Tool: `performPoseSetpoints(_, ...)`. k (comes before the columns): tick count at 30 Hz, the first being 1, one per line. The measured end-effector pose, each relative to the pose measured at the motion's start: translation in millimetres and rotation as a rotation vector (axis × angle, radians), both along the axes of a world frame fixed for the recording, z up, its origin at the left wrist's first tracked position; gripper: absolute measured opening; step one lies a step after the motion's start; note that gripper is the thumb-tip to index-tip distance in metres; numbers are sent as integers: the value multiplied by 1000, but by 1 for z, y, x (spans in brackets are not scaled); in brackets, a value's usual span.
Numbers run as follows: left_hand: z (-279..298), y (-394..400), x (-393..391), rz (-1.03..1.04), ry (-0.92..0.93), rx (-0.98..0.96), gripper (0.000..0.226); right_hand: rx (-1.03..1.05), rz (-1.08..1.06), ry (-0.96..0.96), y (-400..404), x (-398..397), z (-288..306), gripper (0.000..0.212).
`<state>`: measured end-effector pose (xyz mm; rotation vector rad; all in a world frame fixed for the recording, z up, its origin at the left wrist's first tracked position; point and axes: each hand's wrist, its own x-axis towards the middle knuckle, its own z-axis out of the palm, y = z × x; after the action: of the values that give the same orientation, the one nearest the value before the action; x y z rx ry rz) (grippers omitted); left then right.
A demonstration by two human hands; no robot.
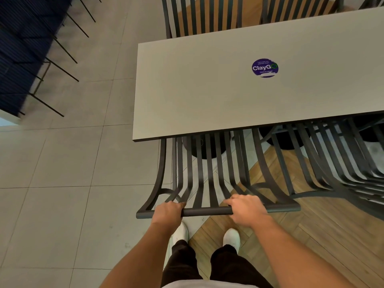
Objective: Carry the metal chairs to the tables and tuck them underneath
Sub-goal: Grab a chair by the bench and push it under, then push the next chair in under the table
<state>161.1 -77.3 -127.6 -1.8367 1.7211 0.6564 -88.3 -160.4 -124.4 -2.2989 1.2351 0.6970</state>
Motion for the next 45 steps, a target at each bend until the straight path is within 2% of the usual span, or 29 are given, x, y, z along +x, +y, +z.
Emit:
performPoseSetpoints(10, -2, -1, -13, -13, 7, 4, 44, 3, -23, 16, -5, -14, -4, 51)
performPoseSetpoints(15, -9, -5, -10, 70, 109, 44, 36, 116, -65, 18, -9, -13, -2, 52)
performPoseSetpoints(17, -9, -10, -9, 131, 187, 106, 47, 196, -92, -2, -14, -14, 1, 59)
performPoseSetpoints(19, -5, -14, -9, 209, 287, 163, 68, 264, -146, -46, -16, -17, 7, 72)
performPoseSetpoints(22, 9, -24, -24, 266, 407, 152, 90, 300, -245, -114, -22, -30, 21, 84)
performPoseSetpoints(24, 19, -35, -41, 274, 448, 91, 86, 287, -323, -140, -26, -43, 31, 81)
performPoseSetpoints(28, 34, -61, -84, 232, 485, 11, 59, 190, -532, -235, -38, -77, 44, 55)
performPoseSetpoints(32, 41, -98, -116, 120, 524, 2, 43, 104, -627, -191, -54, -108, 55, 38)
performPoseSetpoints(38, 61, -161, -167, -155, 525, 9, 43, 51, -725, -130, -67, -153, 77, 37)
performPoseSetpoints(45, 62, -194, -246, -300, 522, 29, 41, 2, -882, -116, -65, -235, 80, 35)
